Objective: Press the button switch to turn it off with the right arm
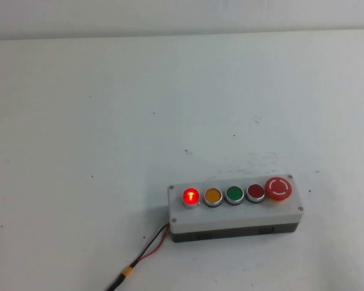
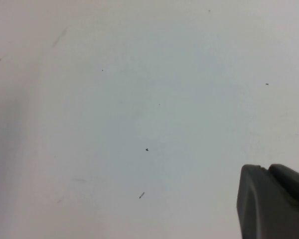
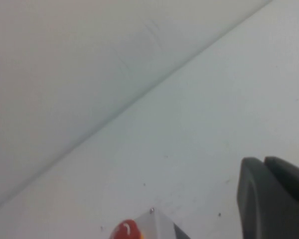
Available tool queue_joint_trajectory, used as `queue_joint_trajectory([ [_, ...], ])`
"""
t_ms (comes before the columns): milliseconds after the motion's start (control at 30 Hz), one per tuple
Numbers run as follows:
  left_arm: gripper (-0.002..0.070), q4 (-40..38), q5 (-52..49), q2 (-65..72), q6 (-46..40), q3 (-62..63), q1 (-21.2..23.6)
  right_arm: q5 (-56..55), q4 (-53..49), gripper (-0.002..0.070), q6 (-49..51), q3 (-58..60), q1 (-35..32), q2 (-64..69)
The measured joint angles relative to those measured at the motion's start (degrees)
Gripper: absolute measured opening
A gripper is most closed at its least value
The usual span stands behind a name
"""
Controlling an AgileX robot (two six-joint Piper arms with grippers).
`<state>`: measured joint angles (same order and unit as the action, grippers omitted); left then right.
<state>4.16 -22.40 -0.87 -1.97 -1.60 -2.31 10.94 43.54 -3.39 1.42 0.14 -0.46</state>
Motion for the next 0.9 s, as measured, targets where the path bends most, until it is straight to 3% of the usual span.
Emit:
queue_joint_trajectory([
  [200,-0.0002,0.00,0.00,0.00,0.00,0.00,0.00,-3.78,10.36,-0.0016,-0.35,0.00,0.00,0.00],
  [367,-0.0002,0.00,0.00,0.00,0.00,0.00,0.00,7.63,12.62,-0.0016,-5.15,-4.85,0.00,0.00],
  [567,-0.0002,0.00,0.00,0.00,0.00,0.00,0.00,23.96,5.71,-0.0016,-8.36,-21.03,0.00,11.93],
  [900,-0.0002,0.00,0.00,0.00,0.00,0.00,0.00,50.63,-10.39,-0.0015,-8.53,-50.15,0.00,45.86],
])
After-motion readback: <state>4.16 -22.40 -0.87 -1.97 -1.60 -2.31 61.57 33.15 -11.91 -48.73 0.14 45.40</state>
